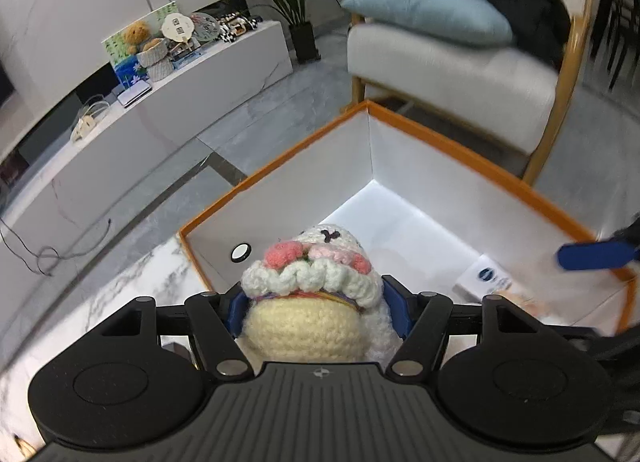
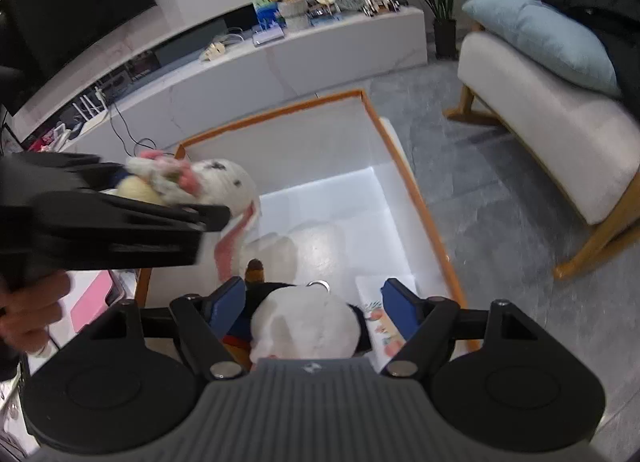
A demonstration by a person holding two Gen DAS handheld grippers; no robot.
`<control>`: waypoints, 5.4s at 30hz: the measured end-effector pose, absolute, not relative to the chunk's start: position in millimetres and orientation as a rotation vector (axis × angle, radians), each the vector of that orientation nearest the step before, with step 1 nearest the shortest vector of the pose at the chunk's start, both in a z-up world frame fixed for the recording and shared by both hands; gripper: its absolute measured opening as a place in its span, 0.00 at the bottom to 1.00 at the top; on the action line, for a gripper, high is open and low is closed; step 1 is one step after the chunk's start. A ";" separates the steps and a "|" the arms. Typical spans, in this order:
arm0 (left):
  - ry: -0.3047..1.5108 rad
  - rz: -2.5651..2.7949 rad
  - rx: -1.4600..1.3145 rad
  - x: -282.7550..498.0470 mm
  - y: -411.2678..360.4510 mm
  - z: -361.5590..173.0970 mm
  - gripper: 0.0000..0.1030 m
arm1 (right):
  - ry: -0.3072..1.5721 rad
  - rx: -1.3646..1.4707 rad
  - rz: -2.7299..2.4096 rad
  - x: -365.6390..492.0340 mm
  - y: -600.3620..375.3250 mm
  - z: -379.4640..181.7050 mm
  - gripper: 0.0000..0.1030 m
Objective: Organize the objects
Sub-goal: 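Carry the crocheted plush into the orange box and open the left tool, then withdraw both tools from the orange box back over the table, then move the right tool toward the small kraft cardboard box, then close the right tool on the cardboard box and lift it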
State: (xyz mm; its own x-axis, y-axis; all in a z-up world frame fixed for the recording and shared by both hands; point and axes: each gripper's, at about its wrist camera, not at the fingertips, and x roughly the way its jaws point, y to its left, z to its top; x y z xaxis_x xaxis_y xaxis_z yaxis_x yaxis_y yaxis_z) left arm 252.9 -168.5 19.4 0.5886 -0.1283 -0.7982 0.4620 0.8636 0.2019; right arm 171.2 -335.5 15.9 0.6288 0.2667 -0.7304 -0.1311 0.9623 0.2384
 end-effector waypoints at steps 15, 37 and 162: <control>0.992 -0.315 0.555 264.3 -192.6 1.1 0.89 | 0.879 0.277 0.271 172.2 -336.6 11.2 0.76; 0.608 -0.044 0.065 123.2 -16.9 79.7 0.93 | 0.717 0.333 0.369 139.5 -338.1 41.3 0.77; 0.639 -0.017 -0.127 54.9 112.1 -10.0 0.86 | 0.844 -0.135 0.266 122.3 -105.2 -94.5 0.64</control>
